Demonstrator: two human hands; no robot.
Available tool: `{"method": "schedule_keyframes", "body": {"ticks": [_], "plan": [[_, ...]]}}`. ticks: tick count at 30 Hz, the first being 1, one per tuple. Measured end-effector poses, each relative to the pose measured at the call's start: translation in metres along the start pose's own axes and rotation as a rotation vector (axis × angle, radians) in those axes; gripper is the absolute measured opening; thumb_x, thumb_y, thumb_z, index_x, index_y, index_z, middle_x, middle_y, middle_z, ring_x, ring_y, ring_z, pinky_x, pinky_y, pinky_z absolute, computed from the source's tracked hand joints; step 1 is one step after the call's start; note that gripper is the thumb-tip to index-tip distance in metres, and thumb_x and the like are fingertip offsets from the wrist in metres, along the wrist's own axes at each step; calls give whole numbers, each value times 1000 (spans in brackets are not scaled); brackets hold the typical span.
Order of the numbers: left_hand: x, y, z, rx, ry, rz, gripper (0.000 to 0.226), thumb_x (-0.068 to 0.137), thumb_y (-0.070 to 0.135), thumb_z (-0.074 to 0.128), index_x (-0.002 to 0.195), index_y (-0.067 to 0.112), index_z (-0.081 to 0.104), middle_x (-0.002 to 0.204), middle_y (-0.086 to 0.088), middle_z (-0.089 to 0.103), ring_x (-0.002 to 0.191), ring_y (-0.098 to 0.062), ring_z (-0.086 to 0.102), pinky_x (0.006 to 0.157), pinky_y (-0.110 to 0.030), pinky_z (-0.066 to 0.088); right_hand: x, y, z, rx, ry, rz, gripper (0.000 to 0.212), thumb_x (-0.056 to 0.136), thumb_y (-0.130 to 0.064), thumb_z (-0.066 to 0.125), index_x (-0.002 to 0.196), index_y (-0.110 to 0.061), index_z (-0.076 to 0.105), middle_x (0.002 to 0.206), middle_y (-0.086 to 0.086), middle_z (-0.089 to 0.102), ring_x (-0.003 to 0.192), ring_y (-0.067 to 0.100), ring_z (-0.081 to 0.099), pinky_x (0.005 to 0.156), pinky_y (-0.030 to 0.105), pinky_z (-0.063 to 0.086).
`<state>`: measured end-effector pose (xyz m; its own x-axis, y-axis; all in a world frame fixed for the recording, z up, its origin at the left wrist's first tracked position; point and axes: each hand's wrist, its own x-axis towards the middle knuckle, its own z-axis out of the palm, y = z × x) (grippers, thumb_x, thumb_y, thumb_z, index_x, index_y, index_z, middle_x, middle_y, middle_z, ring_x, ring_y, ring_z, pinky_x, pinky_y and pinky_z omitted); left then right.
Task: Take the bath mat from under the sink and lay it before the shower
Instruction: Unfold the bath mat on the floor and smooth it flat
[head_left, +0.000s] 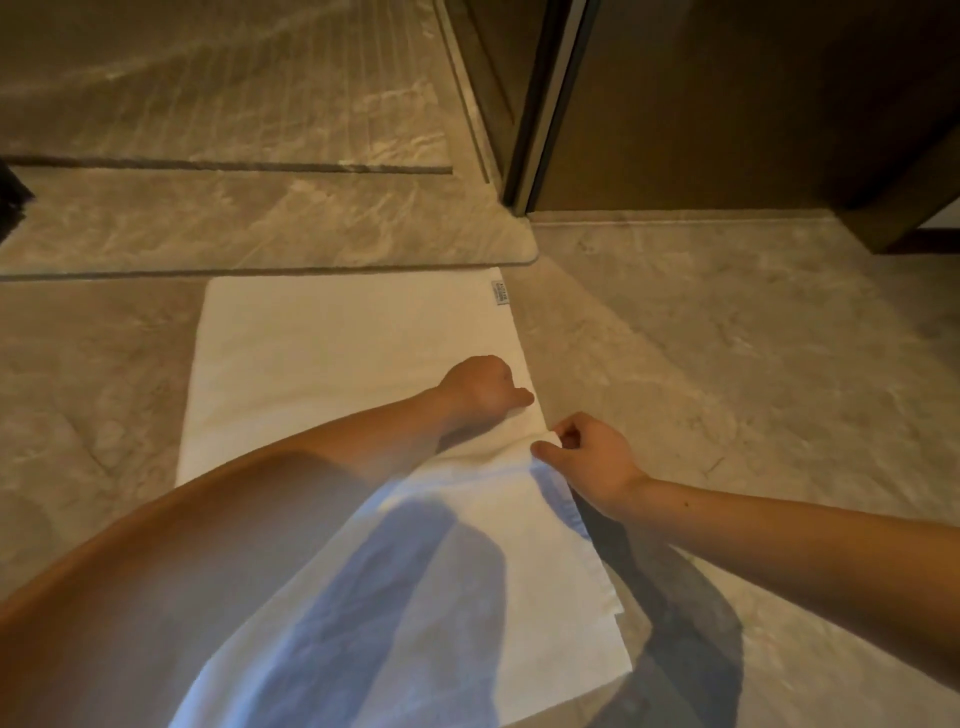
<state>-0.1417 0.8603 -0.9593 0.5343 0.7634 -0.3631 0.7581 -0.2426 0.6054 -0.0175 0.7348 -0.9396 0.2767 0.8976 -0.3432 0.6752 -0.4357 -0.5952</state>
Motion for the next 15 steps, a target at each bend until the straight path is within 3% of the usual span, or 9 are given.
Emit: {"method": "schedule_keyframes", "body": {"ticks": [2,5,10,15], "plan": [[7,-2,5,34,21,-18,44,88,46,57,69,6,61,73,-9,63,74,-27,59,63,-36,42,3,-1,2,46,-3,71,41,84,-29,71,62,-15,39,55,-2,37,52,14,35,49,27,27],[8,-3,7,4,78,-34,51,84,54,56,53,15,46,56,0,51,59,-22,52,50,-32,32,5,-5,0,102,-15,108,54,80,-24,73,49,-17,29,46,-1,27,45,15,26,49,29,24],[7,7,11,15,91,-90,54,70,70,53,56,17,51,57,2,56,55,-17,54,46,-28,29,1,-2,1,198,7,83,32,77,-21,77,71,-10,47,64,5,46,59,19,44,56,29,34],[3,14,13,-31,102,-125,47,55,68,56,58,21,55,54,6,56,51,-16,55,45,-25,30,-7,4,6,149,35,9,29,80,-22,74,74,-10,48,66,6,45,58,16,40,50,23,30]]}}
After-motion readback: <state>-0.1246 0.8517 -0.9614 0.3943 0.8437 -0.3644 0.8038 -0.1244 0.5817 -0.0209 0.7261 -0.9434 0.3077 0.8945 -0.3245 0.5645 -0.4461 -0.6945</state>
